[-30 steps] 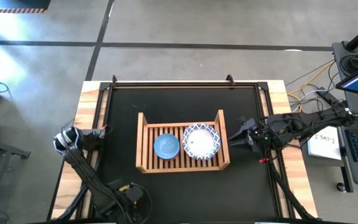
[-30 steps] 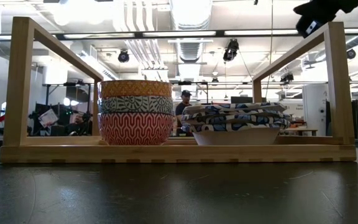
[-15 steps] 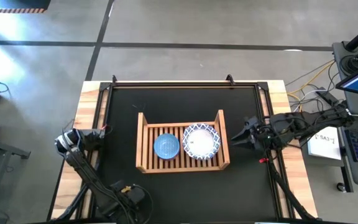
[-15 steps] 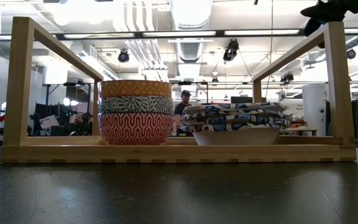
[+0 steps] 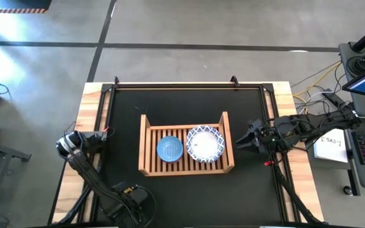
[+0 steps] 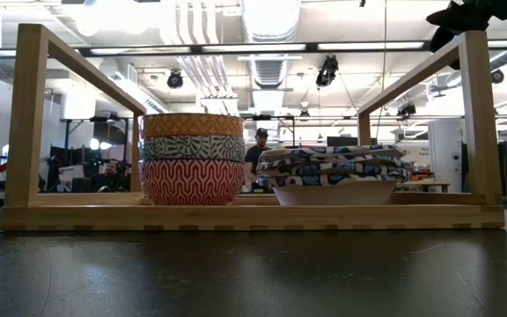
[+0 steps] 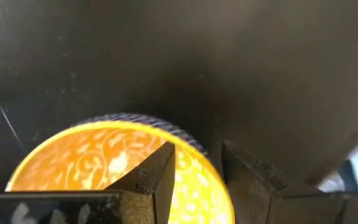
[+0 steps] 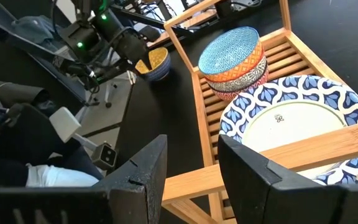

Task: Place and stack bowls onto a shelf
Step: Stack the yellow patterned bowl on top of the blue patterned bowl on the shelf

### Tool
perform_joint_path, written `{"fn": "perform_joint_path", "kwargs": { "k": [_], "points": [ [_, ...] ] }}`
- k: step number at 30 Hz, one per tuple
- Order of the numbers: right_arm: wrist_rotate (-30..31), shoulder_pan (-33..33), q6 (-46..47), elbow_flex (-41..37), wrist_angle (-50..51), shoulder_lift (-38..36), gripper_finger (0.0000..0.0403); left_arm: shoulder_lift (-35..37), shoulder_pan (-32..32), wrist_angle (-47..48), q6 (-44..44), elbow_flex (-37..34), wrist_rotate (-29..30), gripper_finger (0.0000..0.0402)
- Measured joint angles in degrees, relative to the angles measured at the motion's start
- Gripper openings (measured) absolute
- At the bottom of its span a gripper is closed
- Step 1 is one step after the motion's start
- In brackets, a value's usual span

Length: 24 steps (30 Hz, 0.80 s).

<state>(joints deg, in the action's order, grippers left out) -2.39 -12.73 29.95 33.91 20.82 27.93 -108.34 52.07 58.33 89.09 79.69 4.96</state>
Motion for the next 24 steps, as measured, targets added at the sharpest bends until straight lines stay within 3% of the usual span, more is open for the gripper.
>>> {"fn": "perform_joint_path", "kwargs": {
  "k": [8,15,18,24],
  "points": [
    [-0.02,0.00,-0.13,0.00,0.00,0.02,0.0132,-0.01,-0.17,-3.87,0.43,-3.36,-1.50,0.0106],
    [-0.04,0.00,-0.15,0.00,-0.02,0.00,0.0132,0.00,-0.13,-3.23,-2.85,-3.72,-6.33,0.0016],
    [-0.04,0.00,-0.14,0.00,-0.01,0.01,0.0132,0.10,-0.22,-3.11,-4.02,-3.59,-8.71,0.0012],
    [-0.07,0.00,-0.13,0.00,-0.02,0.00,0.0132,0.05,-0.09,-5.78,-17.24,3.52,-15.58,0.0006]
  ]
}}
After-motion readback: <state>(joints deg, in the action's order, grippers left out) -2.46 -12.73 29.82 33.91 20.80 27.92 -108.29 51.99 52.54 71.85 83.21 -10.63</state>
